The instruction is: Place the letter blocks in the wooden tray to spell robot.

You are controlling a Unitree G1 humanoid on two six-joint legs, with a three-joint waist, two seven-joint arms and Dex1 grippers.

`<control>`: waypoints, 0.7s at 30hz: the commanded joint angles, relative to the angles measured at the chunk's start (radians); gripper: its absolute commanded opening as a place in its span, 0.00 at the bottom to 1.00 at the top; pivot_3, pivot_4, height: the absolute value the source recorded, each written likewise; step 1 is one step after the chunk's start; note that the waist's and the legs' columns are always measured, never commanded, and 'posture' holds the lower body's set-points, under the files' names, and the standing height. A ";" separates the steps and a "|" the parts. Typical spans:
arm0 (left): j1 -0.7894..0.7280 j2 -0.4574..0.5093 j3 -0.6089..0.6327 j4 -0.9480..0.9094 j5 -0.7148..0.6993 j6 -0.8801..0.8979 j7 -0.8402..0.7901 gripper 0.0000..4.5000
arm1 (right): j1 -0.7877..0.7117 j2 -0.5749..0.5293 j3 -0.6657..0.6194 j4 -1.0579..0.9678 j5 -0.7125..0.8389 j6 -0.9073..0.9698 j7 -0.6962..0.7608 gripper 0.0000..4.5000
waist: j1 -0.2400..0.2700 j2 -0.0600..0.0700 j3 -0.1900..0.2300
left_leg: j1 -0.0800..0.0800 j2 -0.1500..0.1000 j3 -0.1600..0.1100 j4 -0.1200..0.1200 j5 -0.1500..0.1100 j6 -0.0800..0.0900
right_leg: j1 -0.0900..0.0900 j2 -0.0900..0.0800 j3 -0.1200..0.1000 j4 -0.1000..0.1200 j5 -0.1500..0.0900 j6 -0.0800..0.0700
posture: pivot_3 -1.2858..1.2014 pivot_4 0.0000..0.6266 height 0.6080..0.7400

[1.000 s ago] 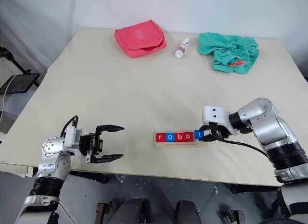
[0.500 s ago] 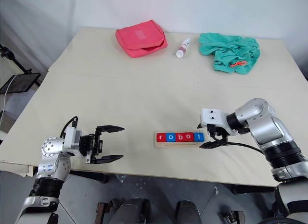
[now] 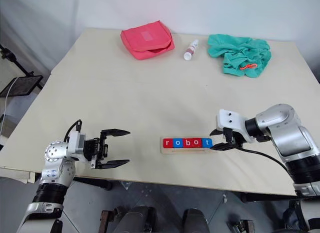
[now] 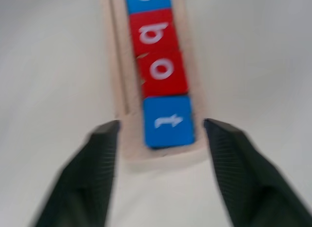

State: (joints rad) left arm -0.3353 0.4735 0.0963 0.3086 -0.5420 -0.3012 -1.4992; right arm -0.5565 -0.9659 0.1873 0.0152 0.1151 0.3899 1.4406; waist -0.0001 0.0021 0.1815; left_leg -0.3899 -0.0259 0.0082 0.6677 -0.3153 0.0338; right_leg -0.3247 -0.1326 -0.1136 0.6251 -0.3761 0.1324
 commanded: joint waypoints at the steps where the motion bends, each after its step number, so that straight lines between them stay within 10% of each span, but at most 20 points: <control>1: -0.008 0.002 0.002 -0.002 -0.001 -0.008 -0.011 1.00 | 0.015 -0.019 -0.031 -0.042 0.019 0.010 -0.014 0.31 | -0.003 0.000 0.000 | 0.000 0.000 0.001 0.000 0.000 0.000 | 0.000 0.000 0.000 0.000 0.000 0.000 | 0.52 0.24 1.00; 5: -0.011 0.003 0.000 0.000 -0.002 -0.007 -0.013 1.00 | 0.031 -0.008 -0.014 -0.029 0.008 0.001 -0.032 0.01 | -0.003 0.000 0.000 | 0.001 0.001 0.002 0.000 0.000 0.000 | 0.000 0.000 0.000 0.000 0.000 0.000 | 0.52 0.24 1.00; 21: -0.005 0.011 0.002 -0.009 -0.002 -0.005 -0.011 1.00 | -0.009 0.028 0.019 0.014 -0.013 -0.015 -0.072 0.00 | -0.002 0.000 0.000 | 0.001 0.001 0.001 0.000 0.000 0.000 | 0.000 0.000 0.000 0.000 0.000 0.000 | 0.52 0.24 1.00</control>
State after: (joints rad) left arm -0.3401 0.4776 0.0961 0.3217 -0.5420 -0.3004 -1.4993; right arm -0.5522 -0.9326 0.2289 0.0505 0.0988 0.3725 1.3776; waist -0.0017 0.0021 0.1815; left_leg -0.3893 -0.0253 0.0097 0.6678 -0.3152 0.0337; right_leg -0.3248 -0.1324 -0.1137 0.6251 -0.3761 0.1324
